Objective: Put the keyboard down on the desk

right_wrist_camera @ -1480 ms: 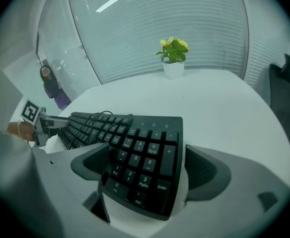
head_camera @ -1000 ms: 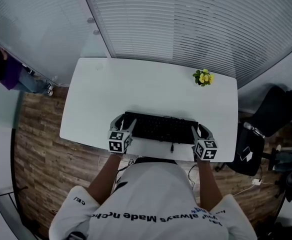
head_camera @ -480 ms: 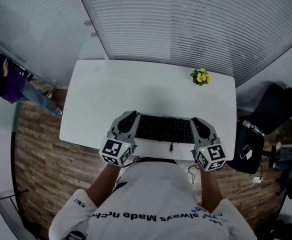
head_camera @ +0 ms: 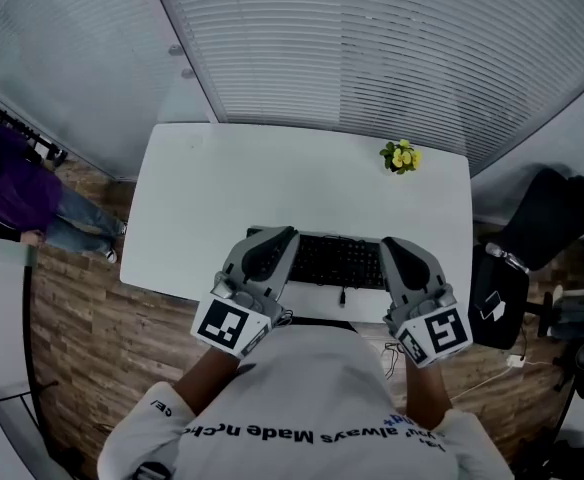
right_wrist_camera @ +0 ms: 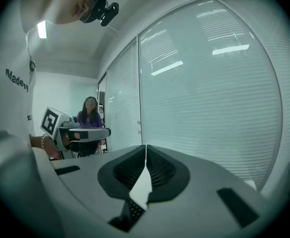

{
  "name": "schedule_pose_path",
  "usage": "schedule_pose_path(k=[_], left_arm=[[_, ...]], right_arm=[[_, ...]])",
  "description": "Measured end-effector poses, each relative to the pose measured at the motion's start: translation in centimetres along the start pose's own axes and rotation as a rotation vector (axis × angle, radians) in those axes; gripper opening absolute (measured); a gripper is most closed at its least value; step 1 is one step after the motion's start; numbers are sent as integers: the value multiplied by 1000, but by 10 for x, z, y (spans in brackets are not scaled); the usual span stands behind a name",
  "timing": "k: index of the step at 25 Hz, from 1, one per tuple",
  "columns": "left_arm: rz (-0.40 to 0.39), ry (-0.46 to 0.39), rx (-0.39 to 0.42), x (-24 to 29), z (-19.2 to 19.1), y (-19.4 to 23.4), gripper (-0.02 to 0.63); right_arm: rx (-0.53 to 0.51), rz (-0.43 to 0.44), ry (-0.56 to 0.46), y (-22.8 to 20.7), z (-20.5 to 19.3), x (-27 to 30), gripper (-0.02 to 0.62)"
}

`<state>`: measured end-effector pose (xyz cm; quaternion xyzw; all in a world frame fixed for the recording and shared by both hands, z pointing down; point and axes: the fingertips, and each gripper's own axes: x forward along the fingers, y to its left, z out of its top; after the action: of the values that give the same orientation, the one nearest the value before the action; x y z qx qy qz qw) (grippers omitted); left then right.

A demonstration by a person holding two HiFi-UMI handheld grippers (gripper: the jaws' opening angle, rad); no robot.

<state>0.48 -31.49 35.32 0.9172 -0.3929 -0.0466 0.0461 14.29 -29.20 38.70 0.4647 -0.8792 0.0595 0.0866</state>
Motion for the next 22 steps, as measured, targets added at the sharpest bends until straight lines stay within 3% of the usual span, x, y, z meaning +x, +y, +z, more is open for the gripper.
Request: schedule_pose_path(k=[11,22], left_arm=[[-36,-68,41,0,33,-18,35],[-23,-52,47,2,32,-13,34]], right_arm=[[-34,29,-24,14,26,-5,8],[-34,18,-34,11,32,-4,8]])
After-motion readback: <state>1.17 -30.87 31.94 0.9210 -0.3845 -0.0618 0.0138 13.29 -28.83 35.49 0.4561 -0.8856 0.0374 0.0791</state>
